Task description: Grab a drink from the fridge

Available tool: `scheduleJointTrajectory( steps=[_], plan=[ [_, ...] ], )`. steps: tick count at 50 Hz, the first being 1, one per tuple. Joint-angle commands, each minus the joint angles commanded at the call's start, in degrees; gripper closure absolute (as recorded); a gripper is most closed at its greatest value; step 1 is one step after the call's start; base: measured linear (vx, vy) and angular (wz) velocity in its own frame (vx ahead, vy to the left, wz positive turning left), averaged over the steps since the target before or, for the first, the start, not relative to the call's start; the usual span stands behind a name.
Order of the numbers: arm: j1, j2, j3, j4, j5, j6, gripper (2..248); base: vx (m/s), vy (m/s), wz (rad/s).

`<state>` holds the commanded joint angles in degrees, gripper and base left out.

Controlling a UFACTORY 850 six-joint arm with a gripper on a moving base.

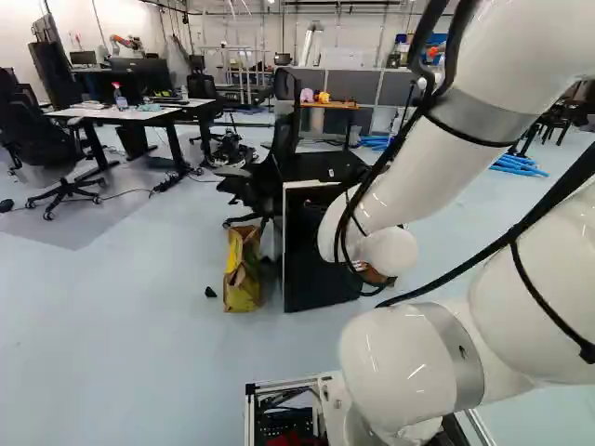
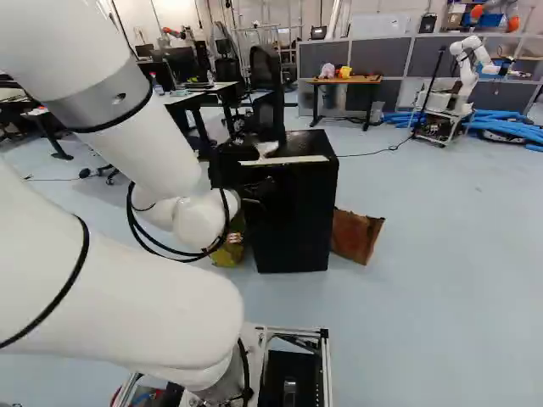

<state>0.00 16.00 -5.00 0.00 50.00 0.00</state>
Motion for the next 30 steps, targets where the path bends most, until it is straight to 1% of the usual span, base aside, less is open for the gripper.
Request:
scheduleJointTrajectory(
  steps=[13, 30],
  plan=[
    [0.00, 0.00, 0.00, 0.00, 0.00, 0.00, 3, 0.063, 0.026, -0.028],
    [0.00, 0.00, 0.00, 0.00, 0.00, 0.00, 3, 0.018, 0.014, -0.025]
  ],
)
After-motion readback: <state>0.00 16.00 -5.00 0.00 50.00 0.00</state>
